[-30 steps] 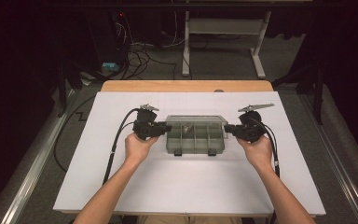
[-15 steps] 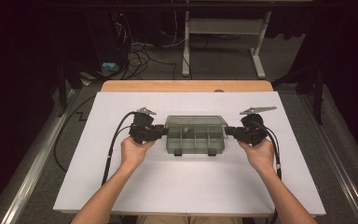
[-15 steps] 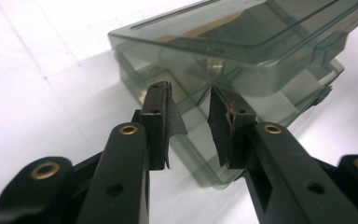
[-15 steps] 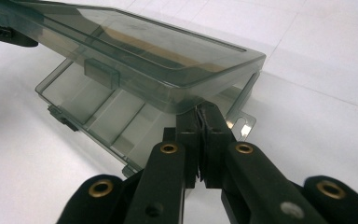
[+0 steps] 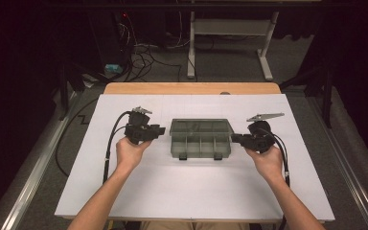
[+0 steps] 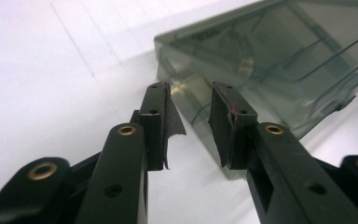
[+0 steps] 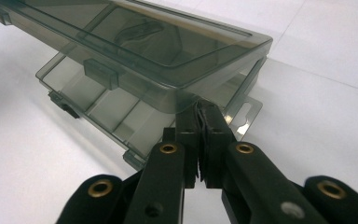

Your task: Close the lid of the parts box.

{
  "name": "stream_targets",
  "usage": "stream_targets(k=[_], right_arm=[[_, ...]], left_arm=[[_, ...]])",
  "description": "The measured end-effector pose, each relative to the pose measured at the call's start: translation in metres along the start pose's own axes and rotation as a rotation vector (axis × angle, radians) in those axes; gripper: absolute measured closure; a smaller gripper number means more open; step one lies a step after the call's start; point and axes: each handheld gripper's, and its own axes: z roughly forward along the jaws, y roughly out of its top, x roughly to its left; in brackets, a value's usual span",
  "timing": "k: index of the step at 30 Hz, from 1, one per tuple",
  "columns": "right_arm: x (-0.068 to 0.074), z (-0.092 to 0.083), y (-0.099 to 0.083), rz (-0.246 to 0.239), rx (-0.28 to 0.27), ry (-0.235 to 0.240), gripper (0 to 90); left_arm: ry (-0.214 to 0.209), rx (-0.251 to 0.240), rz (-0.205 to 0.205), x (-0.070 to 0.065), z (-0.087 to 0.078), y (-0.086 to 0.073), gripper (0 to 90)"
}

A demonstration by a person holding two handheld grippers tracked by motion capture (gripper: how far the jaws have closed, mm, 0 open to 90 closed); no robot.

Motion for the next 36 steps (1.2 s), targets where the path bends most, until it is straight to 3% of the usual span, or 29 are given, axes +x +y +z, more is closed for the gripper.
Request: stream_targets(k=[7, 10, 14, 21, 28, 36], right_arm=[[0.001, 0.001, -0.002, -0.004, 0.008, 0.000, 88.3], [0.002, 0.001, -0.003, -0.005, 0.015, 0.001, 88.3], [0.000, 0.003, -0.005, -0.002, 0.018, 0.008, 88.1], [0.001, 0.005, -0.008, -0.008, 0.021, 0.017, 88.1], [0.005, 0.006, -0.009, -0.042, 0.044, 0.003, 87.5], [-0.002, 0.006, -0.015, -0.022, 0.057, -0.007, 89.8]], left_arm=[[-0.058, -0.017, 0.028, -0.022, -0.004, 0.005, 66.8], [-0.077, -0.009, 0.020, -0.028, -0.003, 0.003, 66.6], [-0.074, 0.020, 0.035, -0.029, 0.002, -0.003, 66.2], [-0.068, 0.030, 0.049, -0.030, 0.006, -0.010, 66.2], [-0.067, 0.038, 0.047, -0.029, 0.007, -0.015, 66.2], [-0.071, 0.044, 0.037, -0.026, 0.007, -0.021, 67.4]])
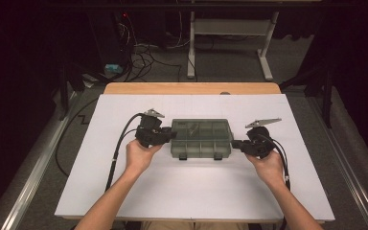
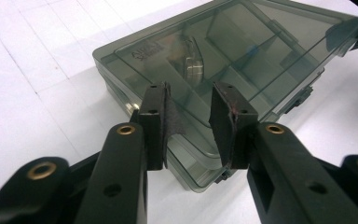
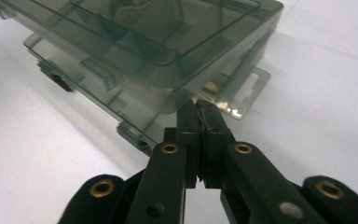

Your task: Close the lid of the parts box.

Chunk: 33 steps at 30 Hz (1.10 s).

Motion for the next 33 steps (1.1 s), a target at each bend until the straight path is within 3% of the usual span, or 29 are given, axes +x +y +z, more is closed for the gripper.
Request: stream_targets(k=[5, 12, 22, 25, 33], right_arm=[[-0.004, -0.001, 0.000, 0.022, -0.011, -0.021, 90.0], [0.003, -0.006, 0.001, 0.005, -0.054, -0.008, 90.0], [0.005, -0.001, -0.002, -0.002, -0.043, 0.024, 90.0], [0.009, 0.001, -0.001, -0.012, -0.038, 0.030, 90.0], [0.013, 0.006, -0.002, -0.025, -0.031, 0.035, 90.0]], left_arm=[[0.008, 0.014, 0.008, 0.003, 0.001, -0.008, 67.8], [0.018, 0.021, 0.025, 0.003, 0.003, -0.015, 67.9], [0.038, 0.041, 0.059, 0.006, 0.005, -0.026, 67.9], [0.035, 0.028, 0.043, 0.006, 0.005, -0.027, 67.9], [0.037, 0.028, 0.054, 0.006, 0.004, -0.031, 68.8]])
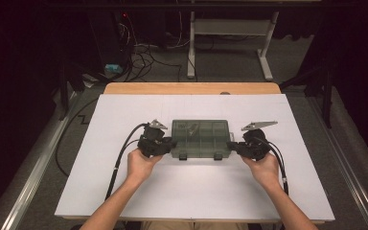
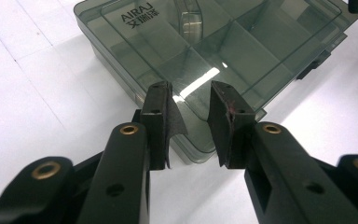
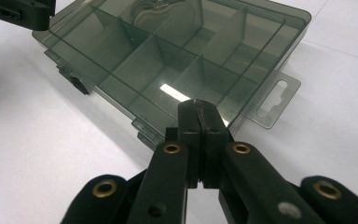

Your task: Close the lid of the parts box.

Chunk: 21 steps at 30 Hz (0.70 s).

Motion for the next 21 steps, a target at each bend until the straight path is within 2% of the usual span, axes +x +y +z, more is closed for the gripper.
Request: stream_targets(k=[8, 9, 10, 21], right_arm=[[0.0020, 0.0039, -0.0020, -0.015, 0.004, -0.011, 90.0], [0.0024, 0.0040, -0.0018, -0.017, 0.005, -0.013, 90.0], [0.0025, 0.0042, -0.0017, -0.019, 0.006, -0.014, 90.0], [0.0049, 0.0073, -0.0005, -0.027, -0.006, -0.029, 90.0]], left_arm=[[0.011, 0.003, 0.015, 0.0007, 0.0019, -0.0040, 70.5], [-0.002, 0.035, 0.057, 0.0041, -0.0004, -0.0042, 70.9], [0.012, 0.011, 0.022, 0.0017, 0.0020, -0.0049, 71.3], [0.013, 0.004, 0.034, 0.0025, 0.0029, -0.0070, 72.9]])
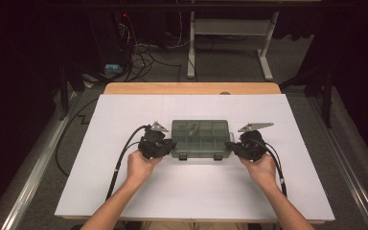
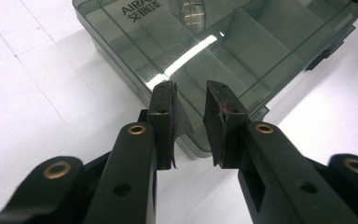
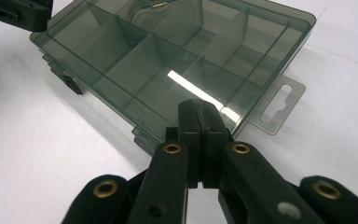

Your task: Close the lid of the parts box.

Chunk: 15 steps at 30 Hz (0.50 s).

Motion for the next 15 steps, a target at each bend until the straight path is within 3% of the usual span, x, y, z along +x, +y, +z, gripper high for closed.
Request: stream_targets(k=[5, 6, 7, 10, 15], right_arm=[[0.001, -0.001, 0.000, -0.008, -0.003, -0.002, 85.7], [0.001, -0.002, 0.000, -0.002, -0.010, -0.006, 85.3], [0.000, -0.003, 0.000, 0.001, -0.016, -0.006, 84.8], [-0.002, -0.008, 0.000, 0.013, -0.040, -0.007, 82.3], [-0.003, -0.017, -0.001, 0.025, -0.077, -0.010, 77.1]], left_arm=[[-0.009, -0.016, -0.009, -0.001, -0.002, 0.002, 69.2], [-0.009, -0.062, -0.058, -0.004, 0.001, 0.003, 67.9], [-0.011, -0.024, -0.014, 0.000, -0.003, 0.004, 66.5], [-0.019, -0.043, -0.033, 0.002, -0.007, 0.008, 62.8], [-0.027, -0.078, -0.031, 0.003, -0.015, 0.012, 57.5]])
